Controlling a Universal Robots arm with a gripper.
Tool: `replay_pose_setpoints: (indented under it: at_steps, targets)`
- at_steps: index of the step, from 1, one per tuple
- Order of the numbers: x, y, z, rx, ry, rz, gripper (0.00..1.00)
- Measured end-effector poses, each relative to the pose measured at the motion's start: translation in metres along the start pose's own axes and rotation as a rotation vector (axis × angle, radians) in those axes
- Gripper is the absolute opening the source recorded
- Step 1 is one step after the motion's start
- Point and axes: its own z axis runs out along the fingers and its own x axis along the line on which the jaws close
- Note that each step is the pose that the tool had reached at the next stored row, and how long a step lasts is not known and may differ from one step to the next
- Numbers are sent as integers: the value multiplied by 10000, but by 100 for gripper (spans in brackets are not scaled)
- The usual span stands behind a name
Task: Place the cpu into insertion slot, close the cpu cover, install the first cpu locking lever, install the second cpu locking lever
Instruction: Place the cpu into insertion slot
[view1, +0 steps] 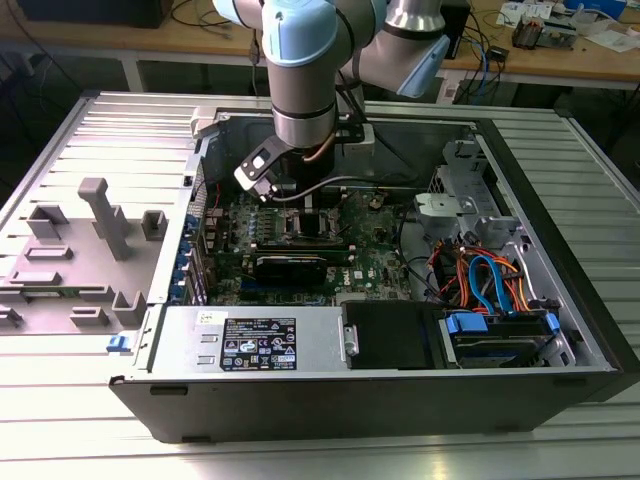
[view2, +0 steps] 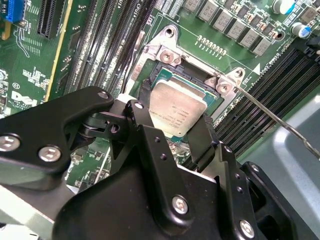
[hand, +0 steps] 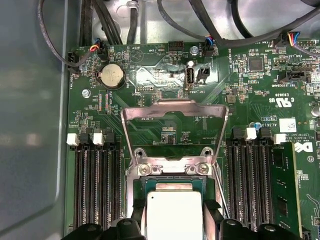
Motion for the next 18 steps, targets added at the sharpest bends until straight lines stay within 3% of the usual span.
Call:
replay_pose_setpoints:
  at_steps: [2, 3, 18]
  targets:
    - [-1, 0, 0, -1, -7, 0, 55]
    - [-2, 0, -2, 0, -10, -1, 62]
    - [-2, 4, -2, 3, -13, -1, 62]
